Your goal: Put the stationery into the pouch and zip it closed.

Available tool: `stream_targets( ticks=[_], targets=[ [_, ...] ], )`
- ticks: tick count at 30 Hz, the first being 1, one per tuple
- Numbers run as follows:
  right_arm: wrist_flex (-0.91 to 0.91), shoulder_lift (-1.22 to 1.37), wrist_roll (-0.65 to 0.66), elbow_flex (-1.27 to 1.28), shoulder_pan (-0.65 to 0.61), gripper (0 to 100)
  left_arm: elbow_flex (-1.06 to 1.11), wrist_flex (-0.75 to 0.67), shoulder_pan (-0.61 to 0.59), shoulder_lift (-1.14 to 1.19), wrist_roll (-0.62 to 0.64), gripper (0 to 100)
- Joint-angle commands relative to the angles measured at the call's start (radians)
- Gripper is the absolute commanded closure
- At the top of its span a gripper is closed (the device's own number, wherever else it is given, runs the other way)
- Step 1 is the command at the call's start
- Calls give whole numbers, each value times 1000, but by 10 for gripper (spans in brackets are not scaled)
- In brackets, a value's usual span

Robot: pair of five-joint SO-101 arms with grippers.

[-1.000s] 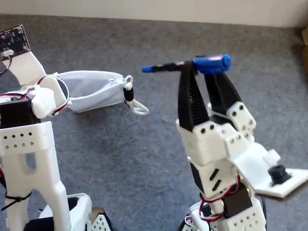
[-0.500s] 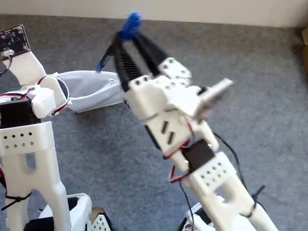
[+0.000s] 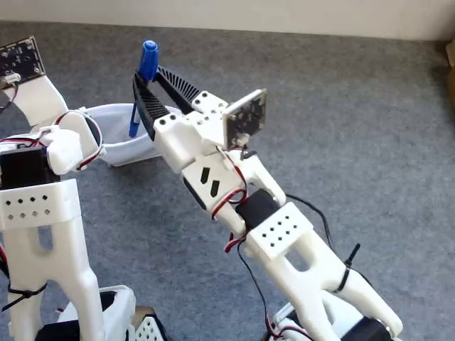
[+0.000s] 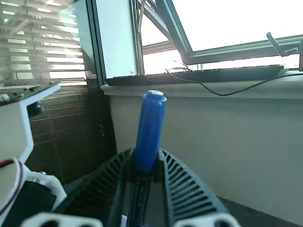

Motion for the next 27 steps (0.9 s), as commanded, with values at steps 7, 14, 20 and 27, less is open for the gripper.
stream_targets(
  ticks=[7,14,20,27],
  targets=[
    [-13,-5,17,-58,-2,933,5,-18,-4,1,-8,992],
    [-13,-5,170,-22,-7,839,5,-20,-4,1,-8,992],
    [-13,-13,175,-25,-4,839,5,-20,-4,1,-8,992],
    [19,-191,175,-10,15,839,5,-20,-4,1,-8,992]
  ],
)
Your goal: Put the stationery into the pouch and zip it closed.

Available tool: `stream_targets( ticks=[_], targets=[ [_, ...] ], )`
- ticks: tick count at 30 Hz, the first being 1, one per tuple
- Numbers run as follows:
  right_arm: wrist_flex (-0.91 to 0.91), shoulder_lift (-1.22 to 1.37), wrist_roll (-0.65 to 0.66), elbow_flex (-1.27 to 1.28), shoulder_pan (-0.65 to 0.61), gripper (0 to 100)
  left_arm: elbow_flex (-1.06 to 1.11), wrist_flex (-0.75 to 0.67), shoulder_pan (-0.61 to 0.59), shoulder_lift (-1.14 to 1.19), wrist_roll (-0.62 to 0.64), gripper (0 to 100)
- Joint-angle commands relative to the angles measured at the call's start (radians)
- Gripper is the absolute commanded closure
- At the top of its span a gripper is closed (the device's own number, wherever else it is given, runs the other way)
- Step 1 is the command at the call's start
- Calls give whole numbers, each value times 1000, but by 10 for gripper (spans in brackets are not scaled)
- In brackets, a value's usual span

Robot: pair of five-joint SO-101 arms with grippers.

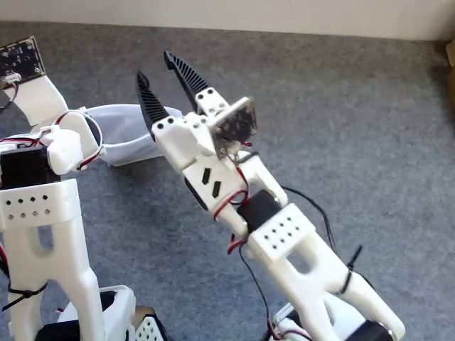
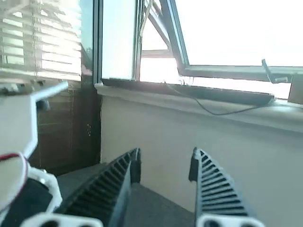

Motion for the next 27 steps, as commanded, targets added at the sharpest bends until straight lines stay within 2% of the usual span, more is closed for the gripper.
stream_targets(
  ticks=[1,6,18,23,27],
  targets=[
    [58,-139,14,-15,24,839,5,-18,-4,1,-8,992],
    [285,-237,14,-15,50,839,5,-18,-4,1,-8,992],
    [676,-349,8,-7,48,839,5,-18,-5,1,-8,992],
    [779,-277,6,-5,48,836,5,-18,-5,1,-8,992],
    [782,-159,-29,-10,51,836,5,-18,-7,1,-8,992]
  ],
)
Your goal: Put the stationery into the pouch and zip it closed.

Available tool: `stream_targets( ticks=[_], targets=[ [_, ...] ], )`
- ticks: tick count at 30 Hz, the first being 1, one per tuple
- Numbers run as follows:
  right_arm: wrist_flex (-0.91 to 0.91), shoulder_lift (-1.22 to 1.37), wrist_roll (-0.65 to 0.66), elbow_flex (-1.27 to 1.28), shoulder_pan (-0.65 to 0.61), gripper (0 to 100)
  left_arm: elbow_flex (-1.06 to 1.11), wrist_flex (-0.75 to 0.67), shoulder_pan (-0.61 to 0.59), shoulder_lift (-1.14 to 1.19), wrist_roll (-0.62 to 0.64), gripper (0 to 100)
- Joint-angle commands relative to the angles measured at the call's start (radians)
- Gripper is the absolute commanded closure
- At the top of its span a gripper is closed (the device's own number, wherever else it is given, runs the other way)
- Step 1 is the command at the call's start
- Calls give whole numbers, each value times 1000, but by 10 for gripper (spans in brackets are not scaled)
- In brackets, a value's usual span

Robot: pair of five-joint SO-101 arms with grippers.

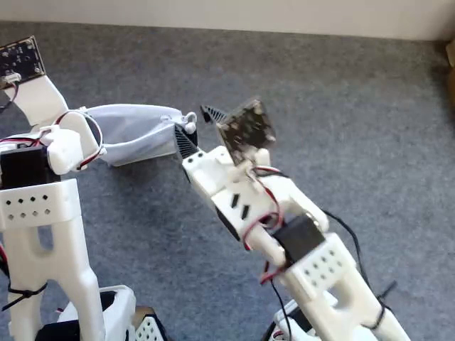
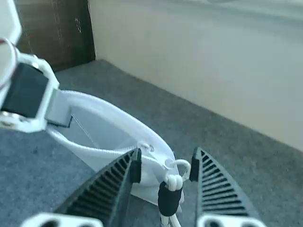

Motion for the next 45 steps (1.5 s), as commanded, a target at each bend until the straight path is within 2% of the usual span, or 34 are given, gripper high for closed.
stream_targets(
  ticks=[1,10,12,21,25,29,34,43,45],
  targets=[
    [5,94,-52,-13,19,836,5,-18,-7,1,-8,992],
    [1,203,-68,-16,19,836,5,-18,-7,1,-9,992],
    [-47,220,-68,-8,21,837,4,-18,-7,1,-9,992],
    [-94,317,-66,-7,77,840,4,-17,-7,1,-9,992],
    [-94,318,-64,-7,79,909,4,-17,-7,1,-9,992],
    [-94,317,72,-8,77,995,4,-17,-7,1,-9,992],
    [-88,317,123,-7,79,994,4,-18,-7,1,-9,992],
    [-38,107,127,110,82,994,4,-18,-7,1,-9,992],
    [-38,41,167,151,82,994,4,-18,-7,1,-9,992]
  ],
)
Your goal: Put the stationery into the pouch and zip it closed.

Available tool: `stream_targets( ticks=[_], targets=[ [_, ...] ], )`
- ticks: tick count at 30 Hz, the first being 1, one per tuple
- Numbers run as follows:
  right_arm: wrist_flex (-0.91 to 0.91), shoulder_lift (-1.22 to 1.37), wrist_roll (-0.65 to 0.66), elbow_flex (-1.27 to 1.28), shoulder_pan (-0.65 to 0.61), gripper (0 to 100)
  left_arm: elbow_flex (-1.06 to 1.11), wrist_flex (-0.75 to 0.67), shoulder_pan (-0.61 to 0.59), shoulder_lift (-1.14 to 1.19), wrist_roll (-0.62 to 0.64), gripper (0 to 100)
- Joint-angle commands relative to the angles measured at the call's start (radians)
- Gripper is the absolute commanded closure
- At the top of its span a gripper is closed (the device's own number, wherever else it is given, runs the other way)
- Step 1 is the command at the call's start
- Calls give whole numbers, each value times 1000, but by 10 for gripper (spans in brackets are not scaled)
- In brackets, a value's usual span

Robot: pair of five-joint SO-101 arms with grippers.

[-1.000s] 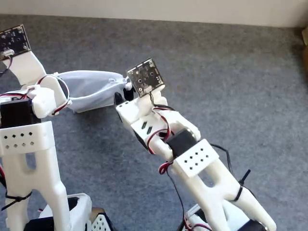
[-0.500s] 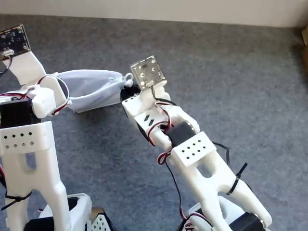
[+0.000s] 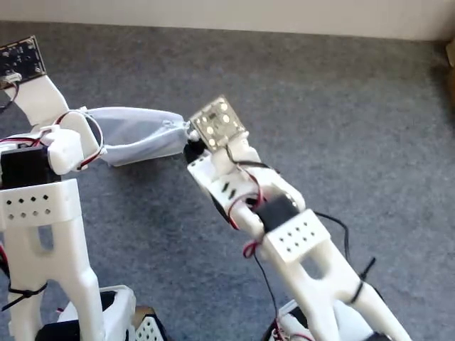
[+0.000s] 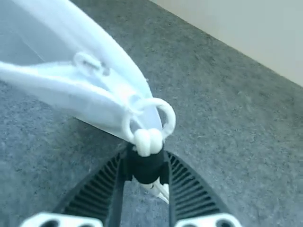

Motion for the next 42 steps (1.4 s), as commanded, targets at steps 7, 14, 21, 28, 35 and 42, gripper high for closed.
stream_targets(
  ticks=[7,14,21,28,35,42],
  targets=[
    [38,-278,150,131,7,994,-4,-17,-7,1,-9,992],
    [308,-401,150,137,-84,994,-18,-15,-1,-1,-11,795],
    [542,-555,147,140,-150,994,-90,-9,59,-1,-78,745],
    [644,-690,144,213,-205,994,-142,-9,286,-1,-247,743],
    [645,-866,144,326,-205,994,-182,-8,496,-1,-400,740],
    [650,-957,144,357,-202,994,-182,60,697,-1,-539,740]
  ],
)
